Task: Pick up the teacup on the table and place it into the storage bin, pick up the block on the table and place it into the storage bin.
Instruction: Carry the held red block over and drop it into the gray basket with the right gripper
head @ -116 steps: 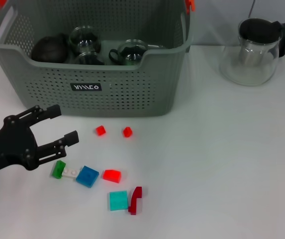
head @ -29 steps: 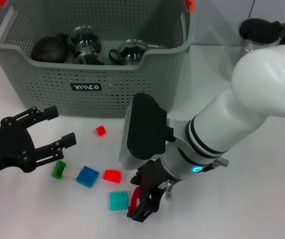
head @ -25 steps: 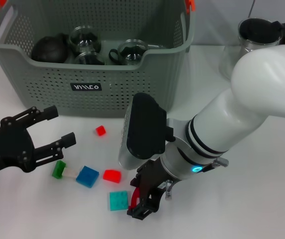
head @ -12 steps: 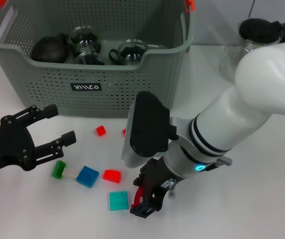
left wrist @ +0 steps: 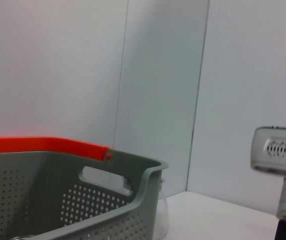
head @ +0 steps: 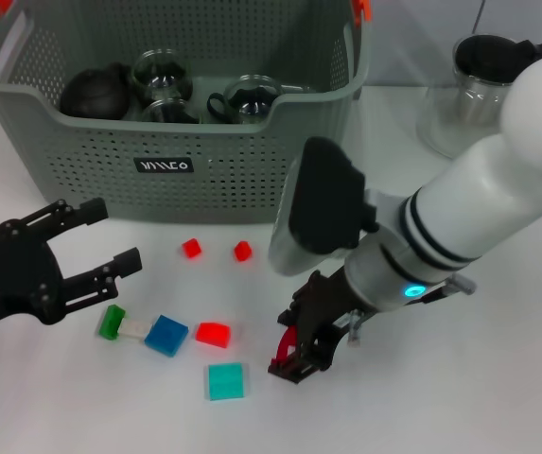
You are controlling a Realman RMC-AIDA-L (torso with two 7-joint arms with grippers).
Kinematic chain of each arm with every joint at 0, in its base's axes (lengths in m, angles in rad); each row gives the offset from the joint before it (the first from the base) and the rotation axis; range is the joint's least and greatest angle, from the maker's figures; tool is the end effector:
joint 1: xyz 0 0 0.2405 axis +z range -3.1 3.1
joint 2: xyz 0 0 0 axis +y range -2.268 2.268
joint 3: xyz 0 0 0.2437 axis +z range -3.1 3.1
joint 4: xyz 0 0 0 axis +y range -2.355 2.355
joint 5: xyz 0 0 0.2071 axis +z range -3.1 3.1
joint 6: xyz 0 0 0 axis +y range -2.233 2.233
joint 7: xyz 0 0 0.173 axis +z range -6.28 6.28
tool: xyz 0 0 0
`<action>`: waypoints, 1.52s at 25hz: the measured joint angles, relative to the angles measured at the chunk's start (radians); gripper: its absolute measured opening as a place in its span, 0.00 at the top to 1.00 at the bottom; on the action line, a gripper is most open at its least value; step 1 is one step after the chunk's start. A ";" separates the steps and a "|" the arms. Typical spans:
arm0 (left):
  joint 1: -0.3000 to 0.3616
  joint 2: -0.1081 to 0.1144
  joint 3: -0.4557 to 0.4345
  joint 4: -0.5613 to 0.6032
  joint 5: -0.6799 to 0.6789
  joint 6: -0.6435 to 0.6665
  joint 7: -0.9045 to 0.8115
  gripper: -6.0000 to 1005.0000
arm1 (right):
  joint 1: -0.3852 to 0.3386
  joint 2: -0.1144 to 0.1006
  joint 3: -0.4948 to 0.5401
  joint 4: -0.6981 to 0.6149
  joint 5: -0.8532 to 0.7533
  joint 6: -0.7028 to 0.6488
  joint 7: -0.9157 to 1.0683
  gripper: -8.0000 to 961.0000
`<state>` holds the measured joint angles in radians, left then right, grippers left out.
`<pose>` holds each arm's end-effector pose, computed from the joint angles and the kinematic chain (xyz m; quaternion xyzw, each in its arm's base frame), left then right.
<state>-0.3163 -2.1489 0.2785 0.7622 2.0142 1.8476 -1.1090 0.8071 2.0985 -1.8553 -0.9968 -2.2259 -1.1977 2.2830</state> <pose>-0.2831 0.2617 0.0299 -0.8882 -0.1762 -0.3406 0.2528 0.1284 0.3232 -0.1456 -0.9838 0.0889 -0.1541 0.0234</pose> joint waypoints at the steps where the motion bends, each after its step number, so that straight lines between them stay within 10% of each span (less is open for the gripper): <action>1: 0.000 0.001 -0.003 0.001 0.000 0.000 0.000 0.21 | -0.011 0.000 0.025 -0.015 -0.010 -0.010 -0.001 0.31; 12: 0.027 0.005 -0.051 0.011 0.007 0.017 0.013 0.21 | -0.083 0.000 0.450 -0.290 0.079 -0.269 -0.092 0.31; 22: 0.016 0.007 -0.043 0.009 0.008 0.018 0.013 0.21 | 0.175 -0.002 0.976 -0.319 0.282 -0.334 -0.091 0.31; 38: 0.018 0.004 -0.041 0.006 0.008 0.025 0.013 0.20 | 0.250 -0.014 0.942 -0.177 0.054 -0.017 -0.141 0.15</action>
<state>-0.2983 -2.1446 0.2376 0.7686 2.0218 1.8725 -1.0963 1.0568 2.0849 -0.9130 -1.1742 -2.1723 -1.2148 2.1422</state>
